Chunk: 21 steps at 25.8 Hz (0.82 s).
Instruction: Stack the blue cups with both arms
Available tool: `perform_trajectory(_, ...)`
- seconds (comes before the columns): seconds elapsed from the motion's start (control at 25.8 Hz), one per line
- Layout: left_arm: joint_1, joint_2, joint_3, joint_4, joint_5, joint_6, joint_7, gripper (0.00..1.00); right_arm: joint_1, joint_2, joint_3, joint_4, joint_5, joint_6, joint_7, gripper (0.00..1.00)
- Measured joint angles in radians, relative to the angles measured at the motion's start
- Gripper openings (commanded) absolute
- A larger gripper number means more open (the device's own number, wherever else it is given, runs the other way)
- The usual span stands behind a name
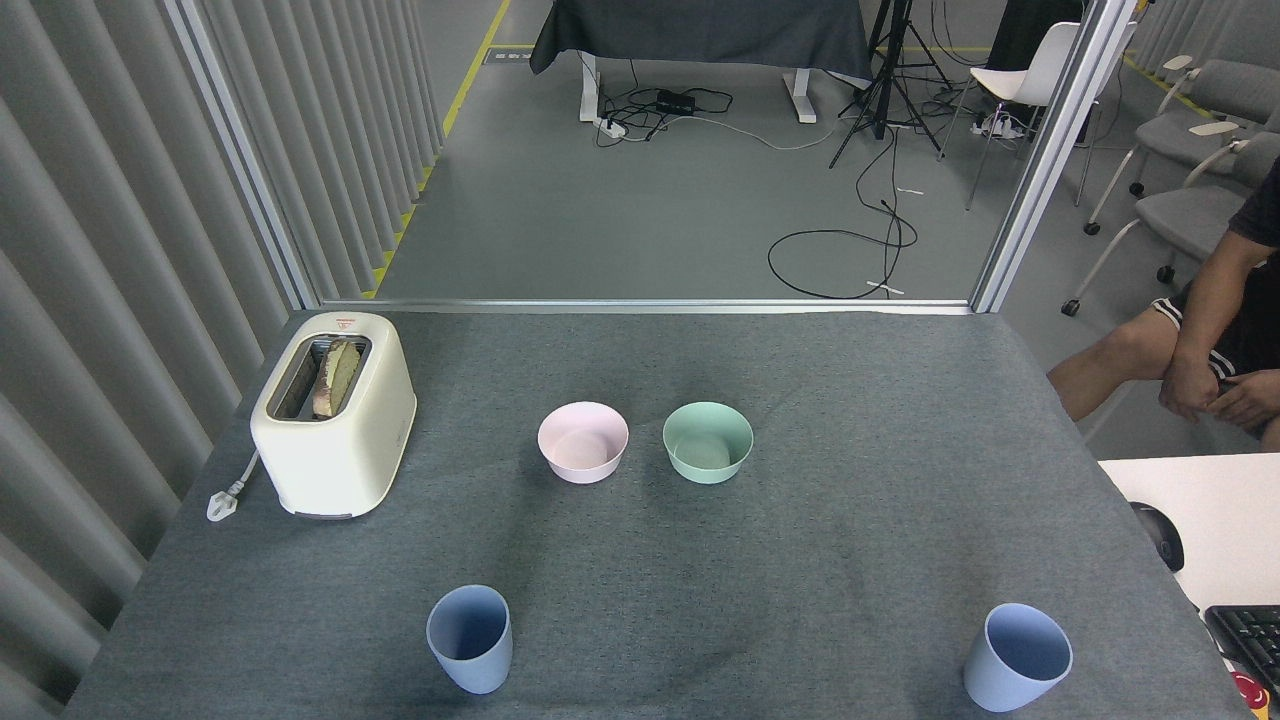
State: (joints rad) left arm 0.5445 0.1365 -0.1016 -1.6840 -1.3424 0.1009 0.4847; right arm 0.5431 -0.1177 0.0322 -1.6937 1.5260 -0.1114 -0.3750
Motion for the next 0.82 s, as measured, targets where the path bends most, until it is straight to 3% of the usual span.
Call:
perform_trajectory(0.58, -0.025, 0.003, -0.006, 0.015, -0.004, -0.016, 0.01, 1.0, 0.001, -0.003, -0.006, 0.01, -0.001, -0.004, -0.001, 1.0)
perform_trajectory(0.82, -0.073, -0.019, -0.079, 0.064, -0.019, -0.017, 0.006, 1.0, 0.003, -0.001, -0.012, 0.012, -0.001, -0.004, -0.002, 1.0)
